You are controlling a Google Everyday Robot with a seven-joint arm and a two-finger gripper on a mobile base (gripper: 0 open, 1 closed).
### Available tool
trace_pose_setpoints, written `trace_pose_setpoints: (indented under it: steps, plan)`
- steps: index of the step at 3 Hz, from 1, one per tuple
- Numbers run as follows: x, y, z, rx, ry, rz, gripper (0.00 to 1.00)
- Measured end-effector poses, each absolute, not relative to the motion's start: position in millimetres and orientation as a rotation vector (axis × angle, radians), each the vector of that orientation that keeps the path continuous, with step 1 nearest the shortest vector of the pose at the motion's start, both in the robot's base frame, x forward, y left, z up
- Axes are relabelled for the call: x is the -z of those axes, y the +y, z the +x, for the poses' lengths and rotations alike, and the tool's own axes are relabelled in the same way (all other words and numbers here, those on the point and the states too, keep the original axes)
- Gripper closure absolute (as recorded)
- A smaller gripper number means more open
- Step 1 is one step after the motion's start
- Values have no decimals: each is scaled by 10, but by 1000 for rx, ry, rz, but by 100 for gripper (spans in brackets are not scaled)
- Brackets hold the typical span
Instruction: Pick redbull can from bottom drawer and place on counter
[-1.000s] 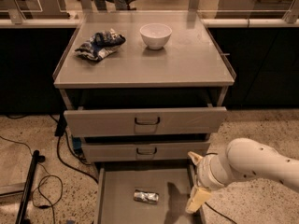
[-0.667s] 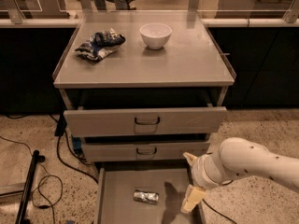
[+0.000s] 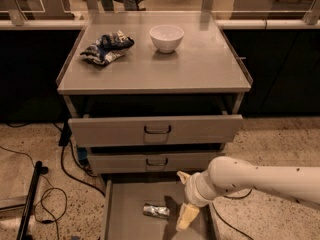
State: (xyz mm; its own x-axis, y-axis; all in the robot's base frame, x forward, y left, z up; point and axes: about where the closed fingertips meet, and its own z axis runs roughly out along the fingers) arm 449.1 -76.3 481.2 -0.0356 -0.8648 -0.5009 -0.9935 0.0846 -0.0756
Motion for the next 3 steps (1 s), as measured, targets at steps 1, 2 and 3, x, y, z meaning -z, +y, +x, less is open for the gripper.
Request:
trace_pose_setpoints:
  steps: [1, 2, 3]
  plan:
    - [-4471, -670, 4483, -451, 1928, -1819, 0]
    - [-4187, -639, 4457, -490, 1901, -1801, 0]
    - [-3887, -698, 4444, -540, 1899, -1755, 0]
